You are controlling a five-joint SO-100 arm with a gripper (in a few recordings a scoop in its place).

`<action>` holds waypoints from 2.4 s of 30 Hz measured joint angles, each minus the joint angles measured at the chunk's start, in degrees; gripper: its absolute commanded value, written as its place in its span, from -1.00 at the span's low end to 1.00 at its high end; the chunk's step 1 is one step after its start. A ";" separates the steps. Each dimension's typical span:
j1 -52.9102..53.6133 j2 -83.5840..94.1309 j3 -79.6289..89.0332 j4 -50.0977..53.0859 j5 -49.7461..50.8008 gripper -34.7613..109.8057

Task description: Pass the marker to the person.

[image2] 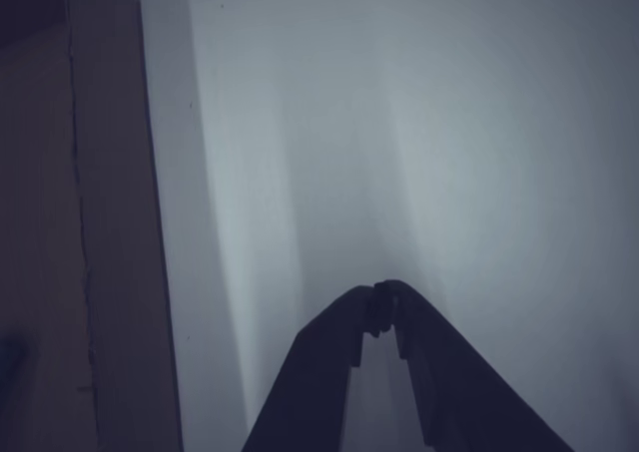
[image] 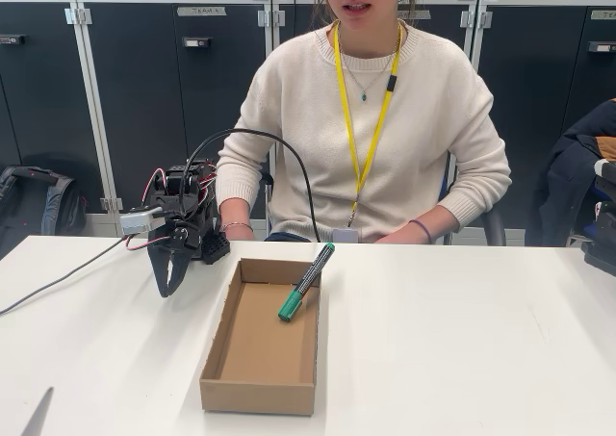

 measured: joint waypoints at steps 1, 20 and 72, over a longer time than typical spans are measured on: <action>0.00 0.00 0.00 0.00 0.00 -0.59; 0.53 0.00 0.00 0.00 -1.93 -0.59; -33.49 -88.59 -89.82 38.14 -60.56 -0.59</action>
